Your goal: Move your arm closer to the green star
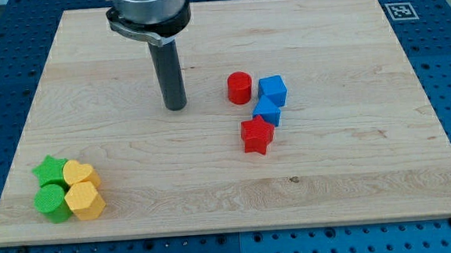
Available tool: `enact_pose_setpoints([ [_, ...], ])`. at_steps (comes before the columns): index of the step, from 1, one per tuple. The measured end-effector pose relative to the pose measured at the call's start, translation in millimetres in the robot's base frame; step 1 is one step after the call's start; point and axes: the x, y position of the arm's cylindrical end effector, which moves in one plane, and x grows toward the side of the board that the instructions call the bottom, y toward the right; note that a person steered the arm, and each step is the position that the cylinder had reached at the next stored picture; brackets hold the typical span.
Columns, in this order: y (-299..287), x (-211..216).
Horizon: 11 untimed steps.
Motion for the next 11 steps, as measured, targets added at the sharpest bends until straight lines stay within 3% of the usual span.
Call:
enact_pose_setpoints([
  [2, 2, 30],
  [6, -39, 13],
  [8, -146, 21],
  [9, -189, 51],
  [11, -187, 135],
])
